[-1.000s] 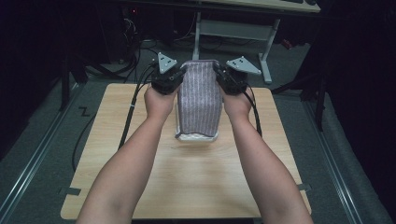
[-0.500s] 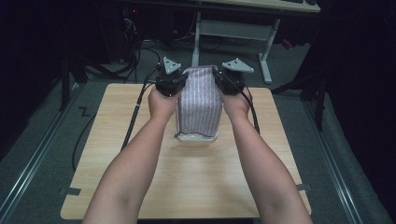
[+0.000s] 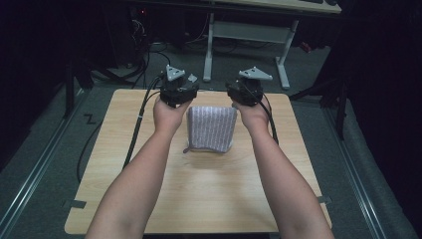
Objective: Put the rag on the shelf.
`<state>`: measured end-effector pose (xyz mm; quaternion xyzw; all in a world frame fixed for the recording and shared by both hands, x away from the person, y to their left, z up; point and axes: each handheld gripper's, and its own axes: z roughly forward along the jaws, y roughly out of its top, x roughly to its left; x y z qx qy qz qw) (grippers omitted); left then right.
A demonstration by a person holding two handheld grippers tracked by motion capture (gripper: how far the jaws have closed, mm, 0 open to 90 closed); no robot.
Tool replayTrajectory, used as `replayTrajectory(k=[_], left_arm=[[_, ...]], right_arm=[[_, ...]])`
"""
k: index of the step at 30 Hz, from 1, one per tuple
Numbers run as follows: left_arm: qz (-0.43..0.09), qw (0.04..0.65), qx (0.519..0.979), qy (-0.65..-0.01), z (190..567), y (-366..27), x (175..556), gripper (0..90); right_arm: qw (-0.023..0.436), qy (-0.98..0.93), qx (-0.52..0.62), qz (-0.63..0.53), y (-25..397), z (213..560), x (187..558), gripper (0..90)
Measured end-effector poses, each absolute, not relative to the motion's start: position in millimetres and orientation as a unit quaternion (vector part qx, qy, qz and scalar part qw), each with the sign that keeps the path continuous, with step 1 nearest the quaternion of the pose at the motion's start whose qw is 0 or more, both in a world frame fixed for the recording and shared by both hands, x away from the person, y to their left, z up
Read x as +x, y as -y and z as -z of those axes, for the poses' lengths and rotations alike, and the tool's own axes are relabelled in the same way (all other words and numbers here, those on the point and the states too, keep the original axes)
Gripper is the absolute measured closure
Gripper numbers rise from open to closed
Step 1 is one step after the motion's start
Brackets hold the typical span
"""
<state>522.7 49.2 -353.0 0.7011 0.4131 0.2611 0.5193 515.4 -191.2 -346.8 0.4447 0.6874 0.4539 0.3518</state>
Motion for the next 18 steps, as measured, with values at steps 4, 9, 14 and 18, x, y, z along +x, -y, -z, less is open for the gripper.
replayTrajectory(k=[4,9,14,18], left_arm=[[-0.258,0.522,0.702,-0.409,353,-53,510,46.6],[-0.251,0.523,0.704,-0.409,354,-60,493,43.8],[-0.255,0.526,0.707,-0.398,355,-63,478,42.3],[-0.245,0.539,0.701,-0.399,355,-72,466,42.1]], right_arm=[[0.343,-0.686,0.440,-0.466,194,346,504,55.7],[0.342,-0.692,0.433,-0.466,194,346,487,56.8],[0.351,-0.690,0.429,-0.466,195,348,470,54.8],[0.351,-0.691,0.423,-0.469,199,352,455,52.0]])
